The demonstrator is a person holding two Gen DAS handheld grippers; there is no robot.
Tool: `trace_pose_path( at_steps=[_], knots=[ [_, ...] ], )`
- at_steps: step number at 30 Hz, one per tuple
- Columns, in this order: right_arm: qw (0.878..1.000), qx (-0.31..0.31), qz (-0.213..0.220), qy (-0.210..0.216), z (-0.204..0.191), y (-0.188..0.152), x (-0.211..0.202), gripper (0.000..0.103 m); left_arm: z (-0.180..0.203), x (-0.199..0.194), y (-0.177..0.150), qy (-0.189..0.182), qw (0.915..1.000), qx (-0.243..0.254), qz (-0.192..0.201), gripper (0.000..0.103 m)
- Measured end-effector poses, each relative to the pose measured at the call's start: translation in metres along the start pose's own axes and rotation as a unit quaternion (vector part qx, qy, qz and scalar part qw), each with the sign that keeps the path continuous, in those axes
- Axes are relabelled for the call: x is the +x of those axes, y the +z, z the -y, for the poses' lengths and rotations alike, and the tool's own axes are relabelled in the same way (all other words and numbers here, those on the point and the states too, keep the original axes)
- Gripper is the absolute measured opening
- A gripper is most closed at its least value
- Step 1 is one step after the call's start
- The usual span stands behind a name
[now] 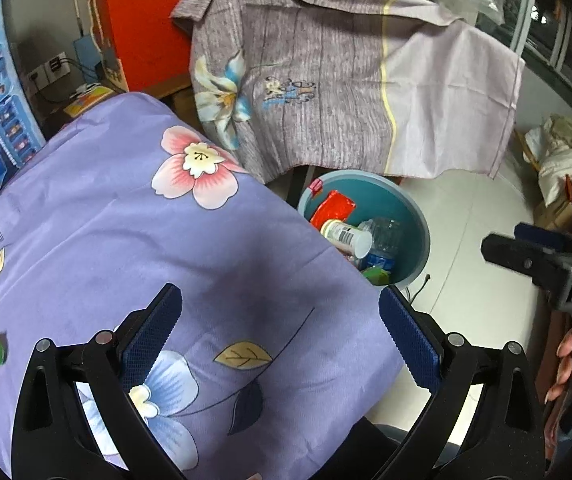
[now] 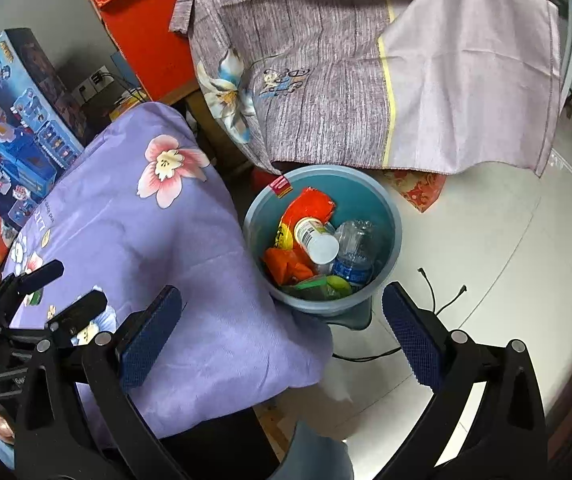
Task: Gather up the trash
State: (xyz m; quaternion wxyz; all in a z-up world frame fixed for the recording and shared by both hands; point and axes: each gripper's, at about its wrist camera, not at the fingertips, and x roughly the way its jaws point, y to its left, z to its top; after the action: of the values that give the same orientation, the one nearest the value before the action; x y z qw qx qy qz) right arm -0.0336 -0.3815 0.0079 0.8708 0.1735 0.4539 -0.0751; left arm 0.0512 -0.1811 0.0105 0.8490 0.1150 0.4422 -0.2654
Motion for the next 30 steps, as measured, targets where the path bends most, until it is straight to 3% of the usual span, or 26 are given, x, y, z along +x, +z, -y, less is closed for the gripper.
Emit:
trace_pose_path(
  at_steps=[13,30],
  knots=[
    [0.999,-0.032,0.006,-0.007,-0.016,-0.019,-0.02,0.096,0.003,-0.035,-0.016,0.022,0.9994,-0.009,0.027,0.099],
    [0.999,-0.033,-0.003,-0.014,-0.014,-0.022,-0.015,0.096,0.004,-0.032,-0.024,0.027,0.9995,-0.006,0.016,0.099]
  ],
)
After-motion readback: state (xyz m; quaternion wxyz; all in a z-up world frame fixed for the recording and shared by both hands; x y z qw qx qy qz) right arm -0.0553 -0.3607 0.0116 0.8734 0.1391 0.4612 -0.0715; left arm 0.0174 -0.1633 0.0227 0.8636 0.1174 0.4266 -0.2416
